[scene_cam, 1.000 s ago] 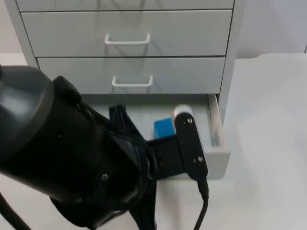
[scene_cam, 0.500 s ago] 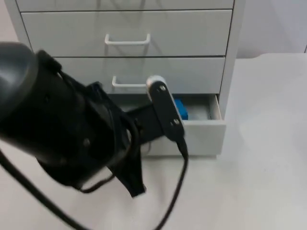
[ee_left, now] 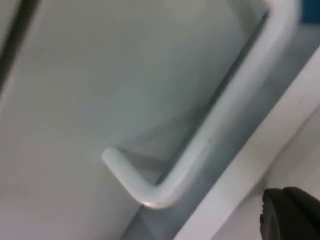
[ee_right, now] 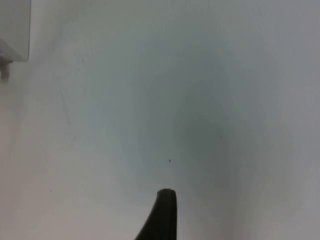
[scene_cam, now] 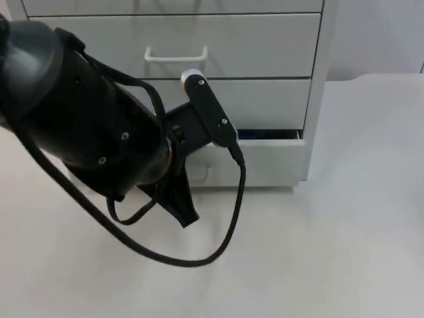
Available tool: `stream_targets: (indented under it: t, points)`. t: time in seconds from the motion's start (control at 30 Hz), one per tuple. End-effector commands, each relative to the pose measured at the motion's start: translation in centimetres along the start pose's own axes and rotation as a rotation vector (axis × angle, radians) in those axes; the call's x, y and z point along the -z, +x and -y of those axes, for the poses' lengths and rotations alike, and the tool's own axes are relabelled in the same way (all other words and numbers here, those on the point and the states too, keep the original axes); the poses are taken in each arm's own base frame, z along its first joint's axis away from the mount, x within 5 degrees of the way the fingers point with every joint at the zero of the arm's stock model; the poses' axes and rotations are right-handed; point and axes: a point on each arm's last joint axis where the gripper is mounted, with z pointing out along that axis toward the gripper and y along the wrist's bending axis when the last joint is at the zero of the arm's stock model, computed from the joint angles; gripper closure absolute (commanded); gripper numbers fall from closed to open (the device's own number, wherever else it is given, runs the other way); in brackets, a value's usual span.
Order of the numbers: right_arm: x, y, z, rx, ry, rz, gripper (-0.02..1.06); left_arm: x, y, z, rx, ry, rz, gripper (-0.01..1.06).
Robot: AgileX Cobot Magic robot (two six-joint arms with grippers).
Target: Open the drawer with the left hand, place the block into the drawer with the right hand, then close the drawer with the left hand.
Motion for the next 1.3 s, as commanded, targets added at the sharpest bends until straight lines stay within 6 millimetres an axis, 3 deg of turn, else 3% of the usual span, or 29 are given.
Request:
stream_targets:
  t: [0.0, 0.23, 0.4, 0.6, 0.77, 0.93, 0.97, 1.27]
  points:
    - [0.1, 0.0, 0.1, -0.006, 0.000, 0.014, 0.28, -0.7, -0.2, -0.7, -0.012, -0.045, -0.008, 1.05]
    - [0.1, 0.0, 0.1, -0.006, -0.001, 0.017, 0.28, -2.4, -1.2, -0.6, -0.009, -0.073, -0.013, 1.05]
    - [0.1, 0.0, 0.1, -0.006, -0.001, 0.019, 0.28, -2.6, -1.9, -0.9, 0.010, -0.092, -0.001, 1.05]
    - [0.1, 0.0, 0.1, -0.006, -0.001, 0.019, 0.28, -2.6, -2.1, -1.0, 0.010, -0.111, 0.000, 1.05]
    - [0.1, 0.0, 0.1, -0.004, 0.000, 0.019, 0.28, -1.6, -2.1, 0.4, 0.019, -0.053, -0.070, 1.05]
    - [0.1, 0.0, 0.1, -0.004, 0.000, 0.019, 0.28, 1.3, -2.6, 2.4, -0.032, 0.065, -0.156, 1.05]
    - [0.1, 0.0, 0.1, -0.004, 0.000, 0.019, 0.28, 1.3, -2.6, 2.4, -0.032, 0.065, -0.156, 1.05]
    - [0.1, 0.0, 0.1, 0.002, 0.006, 0.020, 0.28, 8.0, -3.9, 2.4, 0.039, 0.245, -0.190, 1.05]
